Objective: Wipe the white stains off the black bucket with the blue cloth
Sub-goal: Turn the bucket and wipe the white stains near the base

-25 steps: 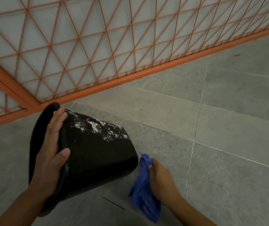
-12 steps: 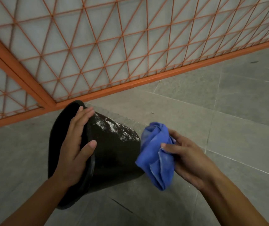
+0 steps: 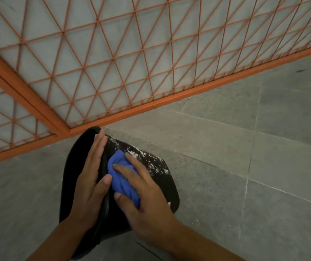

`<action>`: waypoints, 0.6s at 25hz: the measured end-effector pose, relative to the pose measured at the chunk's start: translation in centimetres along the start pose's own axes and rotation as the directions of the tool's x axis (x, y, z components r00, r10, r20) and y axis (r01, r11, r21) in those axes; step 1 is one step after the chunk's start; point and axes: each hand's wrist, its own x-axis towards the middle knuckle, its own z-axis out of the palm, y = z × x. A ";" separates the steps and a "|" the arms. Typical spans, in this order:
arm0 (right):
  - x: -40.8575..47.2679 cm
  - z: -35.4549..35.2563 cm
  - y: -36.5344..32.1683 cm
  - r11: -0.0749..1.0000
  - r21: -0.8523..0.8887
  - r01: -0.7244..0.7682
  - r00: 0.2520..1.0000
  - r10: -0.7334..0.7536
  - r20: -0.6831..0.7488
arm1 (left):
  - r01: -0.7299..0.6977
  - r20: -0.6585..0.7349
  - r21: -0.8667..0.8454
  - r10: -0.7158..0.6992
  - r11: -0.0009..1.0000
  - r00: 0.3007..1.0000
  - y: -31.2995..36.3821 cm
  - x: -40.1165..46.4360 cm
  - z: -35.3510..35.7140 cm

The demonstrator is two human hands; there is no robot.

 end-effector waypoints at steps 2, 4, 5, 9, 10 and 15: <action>0.9 0.3 0.3 0.998 -0.060 0.024 1.000 -0.023 0.018 | 0.019 -0.019 -0.013 -0.019 1.000 1.000 -0.1 -0.2 -0.1; 2.1 -0.1 0.9 0.996 -0.089 -0.026 0.999 0.024 -0.024 | 0.030 -0.026 0.010 -0.030 0.999 0.999 0.0 -0.1 0.0; 2.2 -0.1 1.0 0.994 -0.097 -0.059 0.997 0.054 -0.048 | 0.024 -0.024 0.022 -0.023 0.999 0.999 0.0 -0.2 0.0; 1.1 0.3 0.1 0.995 -0.066 -0.069 0.998 0.069 0.005 | -0.019 -0.018 0.005 0.019 1.000 1.000 0.2 -0.5 0.2; 1.6 0.1 0.2 0.996 -0.071 -0.051 0.999 0.052 0.007 | -0.014 -0.020 0.005 0.014 1.000 1.000 0.2 -0.4 0.1; 1.9 -0.3 2.0 0.997 -0.017 -0.074 0.988 0.071 -0.135 | -0.016 -0.015 0.027 0.016 1.000 1.000 -0.2 -0.3 -0.2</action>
